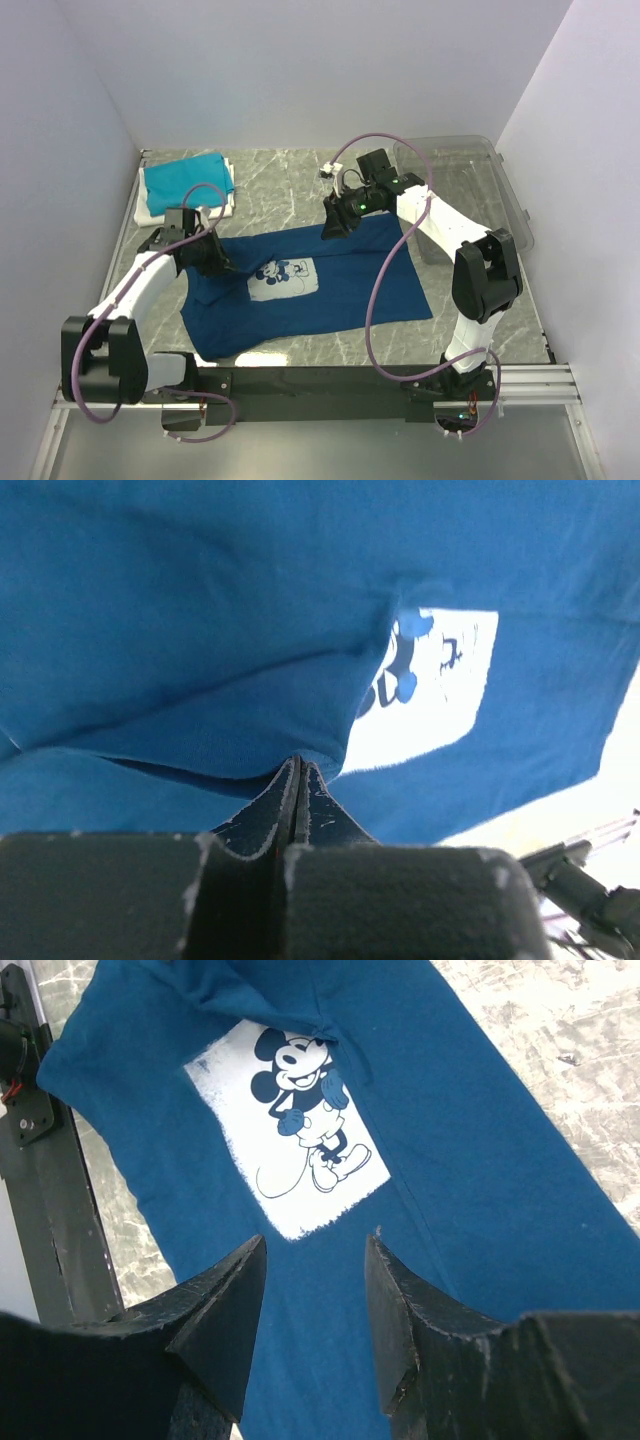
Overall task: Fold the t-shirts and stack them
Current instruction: Fold the tshirt
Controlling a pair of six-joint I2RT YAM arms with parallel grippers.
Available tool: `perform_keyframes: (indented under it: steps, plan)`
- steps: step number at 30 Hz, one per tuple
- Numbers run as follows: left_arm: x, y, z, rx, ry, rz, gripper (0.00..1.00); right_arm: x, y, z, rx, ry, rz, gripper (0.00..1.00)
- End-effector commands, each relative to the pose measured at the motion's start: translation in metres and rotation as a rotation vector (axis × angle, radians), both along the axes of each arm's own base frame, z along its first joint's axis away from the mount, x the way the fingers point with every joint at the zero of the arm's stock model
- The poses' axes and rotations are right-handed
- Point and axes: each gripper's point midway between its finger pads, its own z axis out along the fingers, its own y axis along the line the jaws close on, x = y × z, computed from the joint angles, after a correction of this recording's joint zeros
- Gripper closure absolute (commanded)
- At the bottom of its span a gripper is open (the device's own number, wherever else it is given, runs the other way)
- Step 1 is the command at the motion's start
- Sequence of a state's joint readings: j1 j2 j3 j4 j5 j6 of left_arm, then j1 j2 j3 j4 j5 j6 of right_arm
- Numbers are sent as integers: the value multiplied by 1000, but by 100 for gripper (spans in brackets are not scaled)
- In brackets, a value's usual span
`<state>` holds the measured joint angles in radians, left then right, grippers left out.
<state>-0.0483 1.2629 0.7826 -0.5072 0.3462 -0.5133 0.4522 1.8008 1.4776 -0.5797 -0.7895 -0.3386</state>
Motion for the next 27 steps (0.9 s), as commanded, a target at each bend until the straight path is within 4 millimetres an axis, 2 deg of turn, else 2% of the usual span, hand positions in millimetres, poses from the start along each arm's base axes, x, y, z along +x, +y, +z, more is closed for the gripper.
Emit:
perform_keyframes:
  steps: [1,13,21,24,25,27]
  plan:
    - [-13,-13,9,-68,8,11,99,-1,-3,23,32,-66,6,49]
    - [-34,-27,13,-122,29,26,99,-4,-4,20,32,-58,7,49]
    - [-49,-32,2,-137,55,52,98,-6,-6,16,28,-51,8,49]
    - [-52,-33,-4,-134,77,63,92,-7,-5,16,29,-51,11,49]
    - [-52,-34,-5,-135,79,67,84,-7,-5,15,28,-50,11,49]
    - [-55,-39,-8,-147,94,51,80,-7,-5,16,28,-50,11,49]
